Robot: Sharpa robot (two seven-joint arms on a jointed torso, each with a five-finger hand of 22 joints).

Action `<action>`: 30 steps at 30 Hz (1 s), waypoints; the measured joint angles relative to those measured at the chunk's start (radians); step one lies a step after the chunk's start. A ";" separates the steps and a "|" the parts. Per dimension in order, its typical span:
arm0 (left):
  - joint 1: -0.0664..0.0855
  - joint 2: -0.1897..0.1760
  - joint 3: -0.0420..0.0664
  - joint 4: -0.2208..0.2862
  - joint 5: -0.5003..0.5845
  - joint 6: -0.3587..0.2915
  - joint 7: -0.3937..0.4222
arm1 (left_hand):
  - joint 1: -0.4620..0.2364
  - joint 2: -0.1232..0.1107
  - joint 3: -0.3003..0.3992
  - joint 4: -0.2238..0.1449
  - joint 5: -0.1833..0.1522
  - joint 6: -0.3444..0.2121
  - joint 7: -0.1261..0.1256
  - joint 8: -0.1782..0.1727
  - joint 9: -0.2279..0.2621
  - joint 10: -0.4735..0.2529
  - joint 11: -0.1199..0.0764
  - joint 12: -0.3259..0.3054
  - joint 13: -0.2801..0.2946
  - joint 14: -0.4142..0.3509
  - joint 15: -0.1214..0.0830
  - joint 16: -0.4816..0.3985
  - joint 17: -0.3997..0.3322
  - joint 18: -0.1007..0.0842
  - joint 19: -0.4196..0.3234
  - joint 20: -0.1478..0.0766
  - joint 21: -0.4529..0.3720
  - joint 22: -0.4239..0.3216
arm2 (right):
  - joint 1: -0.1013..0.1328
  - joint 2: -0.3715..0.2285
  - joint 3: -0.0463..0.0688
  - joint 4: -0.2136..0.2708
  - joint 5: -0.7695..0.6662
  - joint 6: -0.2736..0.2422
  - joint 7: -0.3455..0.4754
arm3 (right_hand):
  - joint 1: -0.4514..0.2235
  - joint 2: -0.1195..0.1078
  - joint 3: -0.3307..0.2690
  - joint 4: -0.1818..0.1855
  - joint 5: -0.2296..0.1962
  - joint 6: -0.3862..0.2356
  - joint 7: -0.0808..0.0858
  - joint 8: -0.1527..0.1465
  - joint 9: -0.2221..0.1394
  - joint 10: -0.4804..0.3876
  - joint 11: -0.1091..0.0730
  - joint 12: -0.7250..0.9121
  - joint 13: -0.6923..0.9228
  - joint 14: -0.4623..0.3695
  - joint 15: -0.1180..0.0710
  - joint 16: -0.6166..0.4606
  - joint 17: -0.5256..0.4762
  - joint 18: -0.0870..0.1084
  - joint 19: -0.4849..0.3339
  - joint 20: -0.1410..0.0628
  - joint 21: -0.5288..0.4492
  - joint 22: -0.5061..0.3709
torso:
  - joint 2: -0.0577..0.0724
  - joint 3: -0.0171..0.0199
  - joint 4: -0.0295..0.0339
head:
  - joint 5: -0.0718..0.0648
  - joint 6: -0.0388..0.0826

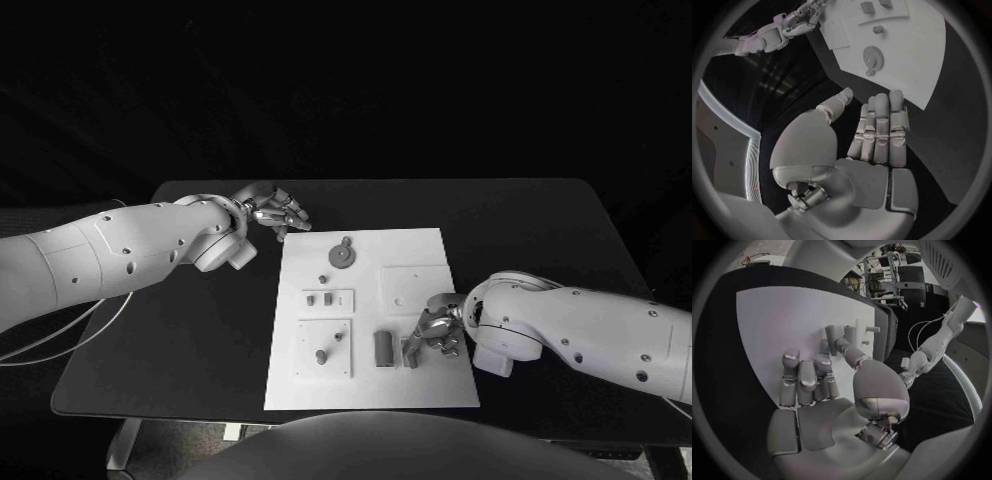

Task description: Assemble the parts on the task board

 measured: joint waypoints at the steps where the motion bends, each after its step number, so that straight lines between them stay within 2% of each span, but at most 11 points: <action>1: 0.000 0.000 0.000 0.000 0.000 0.000 0.000 | 0.000 0.000 0.000 0.000 0.000 0.000 0.000 0.000 0.000 0.000 0.000 0.000 0.000 0.000 0.000 0.000 0.000 0.000 0.000 0.000 0.000 0.000 | 0.000 0.002 0.000 -0.001 0.000 0.001 0.000 | 0.000 0.000 0.000 0.000 0.000 0.000 0.000 0.000 0.000 0.000 0.000 0.000 0.000 0.000 0.000 0.000 0.000 0.000 0.000 0.000 0.000 0.000 | 0.000 0.0001 0.0000 | 0.000 0.000; 18: 0.002 0.000 0.000 0.001 -0.001 0.001 -0.001 | 0.000 0.000 0.000 0.000 0.000 0.000 0.000 0.000 0.000 0.000 0.000 0.000 0.001 0.000 0.000 0.000 0.001 0.000 0.000 0.000 0.000 0.001 | -0.003 0.013 0.002 -0.020 0.004 0.006 0.001 | -0.002 -0.001 -0.008 0.000 0.000 0.000 0.000 0.006 0.000 -0.003 0.004 0.000 0.002 -0.005 -0.003 0.000 -0.009 0.000 -0.007 0.003 0.000 0.000 | 0.001 -0.0005 0.0011 | 0.002 0.000; 24: 0.002 -0.001 0.000 0.001 -0.001 0.002 -0.002 | 0.000 0.000 0.000 0.000 0.000 0.000 0.000 0.000 0.000 0.000 0.000 0.000 0.001 0.000 0.000 0.000 0.001 0.000 0.000 0.000 0.000 0.001 | -0.004 0.014 0.001 -0.022 0.005 0.004 0.002 | -0.058 -0.005 -0.025 0.009 0.000 0.000 0.000 0.007 -0.004 -0.007 0.007 0.000 0.002 -0.008 -0.003 0.000 -0.014 0.000 -0.008 0.003 0.000 -0.003 | 0.001 -0.0007 0.0010 | 0.004 0.000; 30: 0.002 -0.001 0.000 0.001 -0.002 0.003 -0.003 | 0.000 0.000 0.000 0.000 0.000 0.000 0.000 0.000 0.000 0.000 0.000 0.000 0.002 0.000 0.000 0.000 0.001 0.000 0.000 0.000 0.000 0.001 | -0.005 0.015 0.001 -0.023 0.005 0.003 0.001 | -0.111 -0.026 -0.017 0.030 0.004 0.005 0.002 0.002 -0.010 -0.007 0.007 0.000 0.002 -0.008 -0.003 0.000 -0.018 0.000 -0.004 0.007 -0.003 -0.009 | 0.000 -0.0006 0.0008 | 0.004 0.000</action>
